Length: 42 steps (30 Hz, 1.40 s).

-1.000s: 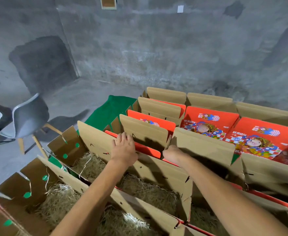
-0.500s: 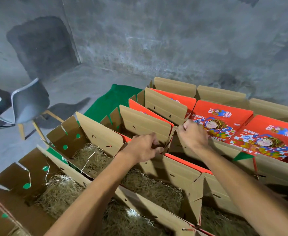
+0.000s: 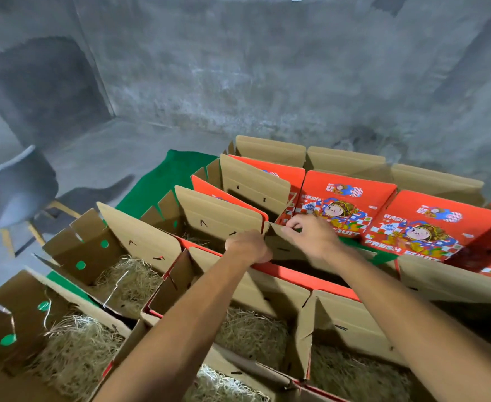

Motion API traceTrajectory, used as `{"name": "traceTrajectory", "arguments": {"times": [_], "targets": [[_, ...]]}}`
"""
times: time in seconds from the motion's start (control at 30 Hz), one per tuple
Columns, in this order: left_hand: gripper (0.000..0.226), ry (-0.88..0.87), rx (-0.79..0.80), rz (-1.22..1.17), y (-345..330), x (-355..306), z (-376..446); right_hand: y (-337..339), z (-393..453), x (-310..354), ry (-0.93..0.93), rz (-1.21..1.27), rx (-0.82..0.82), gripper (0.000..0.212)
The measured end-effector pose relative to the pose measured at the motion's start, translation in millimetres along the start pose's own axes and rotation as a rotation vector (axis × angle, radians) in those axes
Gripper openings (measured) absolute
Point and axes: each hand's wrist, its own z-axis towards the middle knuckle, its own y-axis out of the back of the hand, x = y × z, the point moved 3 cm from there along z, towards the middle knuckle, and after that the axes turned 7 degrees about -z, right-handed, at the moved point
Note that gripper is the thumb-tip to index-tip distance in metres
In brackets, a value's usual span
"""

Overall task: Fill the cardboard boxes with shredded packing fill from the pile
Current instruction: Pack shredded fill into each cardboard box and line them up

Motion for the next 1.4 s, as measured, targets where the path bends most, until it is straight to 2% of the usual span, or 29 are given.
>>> {"name": "traceTrajectory", "arguments": {"times": [0.07, 0.17, 0.27, 0.4, 0.5, 0.53, 0.6, 0.63, 0.67, 0.73, 0.8, 0.87, 0.9, 0.97, 1.03, 1.13, 1.23, 1.3, 1.4], "targets": [[0.027, 0.007, 0.031, -0.022, 1, -2, 5, 8, -4, -16, -0.028, 0.079, -0.016, 0.020], [0.009, 0.016, 0.048, -0.009, 5, 2, 13, 30, -14, -50, -0.142, -0.119, -0.171, 0.022], [0.010, 0.028, 0.052, 0.028, 13, 14, 19, 53, -31, -90, -0.256, -0.308, -0.222, 0.024], [0.008, 0.038, -0.071, 0.076, 23, 35, 26, 78, -64, -141, -0.433, -0.562, -0.071, 0.051], [0.012, 0.082, -0.142, 0.079, 31, 50, 28, 83, -88, -177, -0.546, -0.706, 0.192, 0.066], [0.013, 0.099, -0.160, 0.079, 34, 55, 27, 81, -93, -187, -0.608, -0.640, 0.310, 0.070], [0.012, 0.120, -0.178, 0.106, 37, 61, 24, 69, -104, -197, -0.733, -0.338, 0.623, 0.068], [0.009, 0.125, -0.176, 0.122, 37, 63, 23, 63, -108, -196, -0.768, -0.176, 0.723, 0.057], [0.006, 0.124, -0.169, 0.133, 38, 64, 23, 56, -110, -196, -0.768, -0.028, 0.752, 0.044], [0.011, 0.117, -0.164, 0.139, 37, 65, 21, 44, -108, -191, -0.693, 0.095, 0.642, 0.033], [0.016, 0.113, -0.147, 0.146, 38, 67, 19, 37, -107, -185, -0.618, 0.052, 0.490, 0.037], [0.004, 0.106, -0.131, 0.138, 38, 70, 18, 30, -107, -178, -0.613, 0.097, 0.429, 0.032], [0.010, 0.106, -0.128, 0.140, 37, 72, 21, 30, -108, -174, -0.623, 0.132, 0.416, 0.031], [0.038, 0.086, -0.103, 0.171, 34, 75, 24, 28, -108, -162, -0.617, 0.161, 0.399, 0.034], [0.050, 0.058, -0.088, 0.180, 32, 78, 27, 24, -106, -143, -0.583, 0.166, 0.398, 0.035], [0.051, 0.035, -0.081, 0.161, 33, 83, 30, 10, -99, -108, -0.576, 0.347, 0.372, 0.035], [0.046, 0.033, -0.079, 0.147, 32, 87, 31, -5, -86, -74, -0.588, 0.639, 0.383, 0.052], [0.037, 0.053, -0.074, 0.165, 32, 88, 28, -6, -76, -58, -0.559, 0.723, 0.405, 0.063], [0.030, 0.066, -0.016, 0.204, 36, 89, 32, 6, -64, -53, -0.535, 0.763, 0.456, 0.067]]}}
